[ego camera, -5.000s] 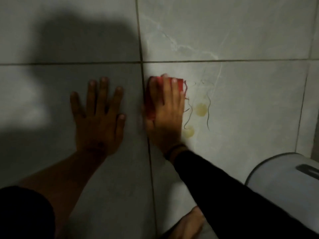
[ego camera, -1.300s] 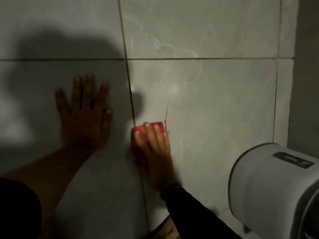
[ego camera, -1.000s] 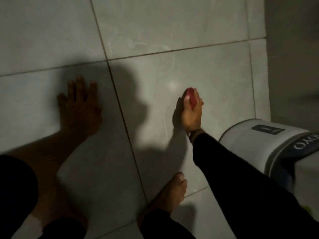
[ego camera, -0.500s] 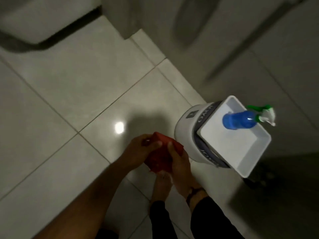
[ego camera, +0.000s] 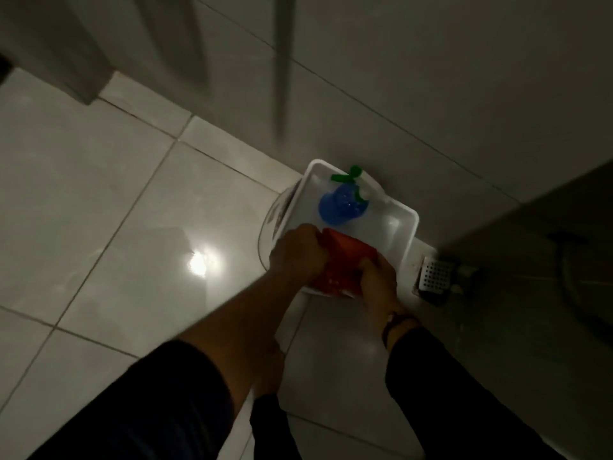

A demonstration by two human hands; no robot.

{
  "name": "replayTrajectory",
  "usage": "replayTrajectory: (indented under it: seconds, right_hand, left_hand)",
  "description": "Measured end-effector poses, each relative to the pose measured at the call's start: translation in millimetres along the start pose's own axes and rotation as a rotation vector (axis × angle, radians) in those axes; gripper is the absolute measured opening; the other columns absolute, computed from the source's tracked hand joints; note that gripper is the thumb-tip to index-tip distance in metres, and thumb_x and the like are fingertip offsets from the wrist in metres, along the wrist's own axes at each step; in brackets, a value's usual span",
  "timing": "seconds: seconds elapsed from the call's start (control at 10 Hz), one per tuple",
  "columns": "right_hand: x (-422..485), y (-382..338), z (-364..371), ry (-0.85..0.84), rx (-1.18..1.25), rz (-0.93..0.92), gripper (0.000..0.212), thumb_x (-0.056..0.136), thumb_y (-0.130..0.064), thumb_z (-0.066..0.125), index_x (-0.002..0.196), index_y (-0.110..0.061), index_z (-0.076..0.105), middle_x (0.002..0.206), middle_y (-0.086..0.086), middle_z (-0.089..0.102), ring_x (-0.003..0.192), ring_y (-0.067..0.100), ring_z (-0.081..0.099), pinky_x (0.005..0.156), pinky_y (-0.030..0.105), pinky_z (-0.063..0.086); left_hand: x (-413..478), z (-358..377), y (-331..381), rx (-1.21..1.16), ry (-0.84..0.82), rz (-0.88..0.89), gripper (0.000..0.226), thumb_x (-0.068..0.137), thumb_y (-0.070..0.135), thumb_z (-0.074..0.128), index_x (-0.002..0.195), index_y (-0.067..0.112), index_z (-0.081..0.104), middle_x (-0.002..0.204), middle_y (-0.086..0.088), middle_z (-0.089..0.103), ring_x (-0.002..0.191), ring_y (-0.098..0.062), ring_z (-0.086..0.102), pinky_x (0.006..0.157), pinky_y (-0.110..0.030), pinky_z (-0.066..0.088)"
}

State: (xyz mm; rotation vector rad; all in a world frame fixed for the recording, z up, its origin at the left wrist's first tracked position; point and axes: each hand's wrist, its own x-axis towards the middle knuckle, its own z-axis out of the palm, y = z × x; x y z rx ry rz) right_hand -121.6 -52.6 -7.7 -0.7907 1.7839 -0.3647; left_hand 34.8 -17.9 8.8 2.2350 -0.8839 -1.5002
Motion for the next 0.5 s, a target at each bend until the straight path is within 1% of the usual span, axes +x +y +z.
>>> replayTrajectory:
  seconds: [0.1, 0.2, 0.3, 0.4, 0.5]
  right_hand:
    - [46.5, 1.4, 3.3, 0.077, -0.121, 0.052, 0.041, 0.096, 0.000, 0.067, 0.136, -0.011, 0.068, 0.137, 0.019, 0.071, 0.121, 0.035, 0.069, 0.103, 0.042, 0.059]
    - [65.8, 9.2, 6.2, 0.082, -0.195, 0.053, 0.041, 0.089, -0.001, 0.077, 0.129, -0.011, 0.070, 0.133, 0.019, 0.073, 0.117, 0.035, 0.070, 0.102, 0.041, 0.060]
    - [78.5, 20.4, 10.4, 0.127, -0.378, 0.008, 0.044, 0.080, -0.014, 0.091, 0.119, -0.013, 0.070, 0.127, 0.016, 0.075, 0.115, 0.036, 0.072, 0.099, 0.041, 0.060]
    - [83.5, 27.0, 11.4, 0.162, -0.448, -0.011, 0.049, 0.078, -0.024, 0.095, 0.117, -0.013, 0.067, 0.126, 0.014, 0.075, 0.115, 0.036, 0.072, 0.100, 0.041, 0.060]
    - [74.8, 21.7, 14.6, 0.226, -0.452, -0.059, 0.048, 0.082, -0.028, 0.091, 0.119, -0.015, 0.062, 0.127, 0.011, 0.072, 0.116, 0.034, 0.071, 0.091, 0.033, 0.052]
  left_hand:
    - [32.9, 21.9, 6.4, 0.178, 0.055, -0.047, 0.041, 0.103, 0.035, 0.054, 0.137, 0.014, 0.065, 0.136, -0.016, 0.071, 0.126, -0.038, 0.069, 0.100, -0.046, 0.054]
    - [47.4, 30.8, 5.3, 0.270, 0.083, -0.078, 0.038, 0.104, 0.029, 0.054, 0.137, 0.013, 0.064, 0.135, -0.017, 0.070, 0.126, -0.039, 0.069, 0.099, -0.049, 0.056]
    - [54.5, 39.8, 3.3, 0.333, 0.171, -0.082, 0.036, 0.104, 0.027, 0.060, 0.137, 0.015, 0.066, 0.133, -0.014, 0.068, 0.122, -0.037, 0.069, 0.096, -0.048, 0.057]
    - [49.6, 40.3, 3.9, 0.359, 0.216, -0.029, 0.040, 0.104, 0.028, 0.062, 0.142, 0.016, 0.060, 0.136, -0.014, 0.064, 0.122, -0.038, 0.069, 0.099, -0.053, 0.060]
    - [33.4, 42.2, 3.7, 0.355, 0.270, 0.078, 0.047, 0.103, 0.033, 0.064, 0.146, 0.016, 0.054, 0.140, -0.014, 0.062, 0.122, -0.037, 0.068, 0.101, -0.053, 0.060]
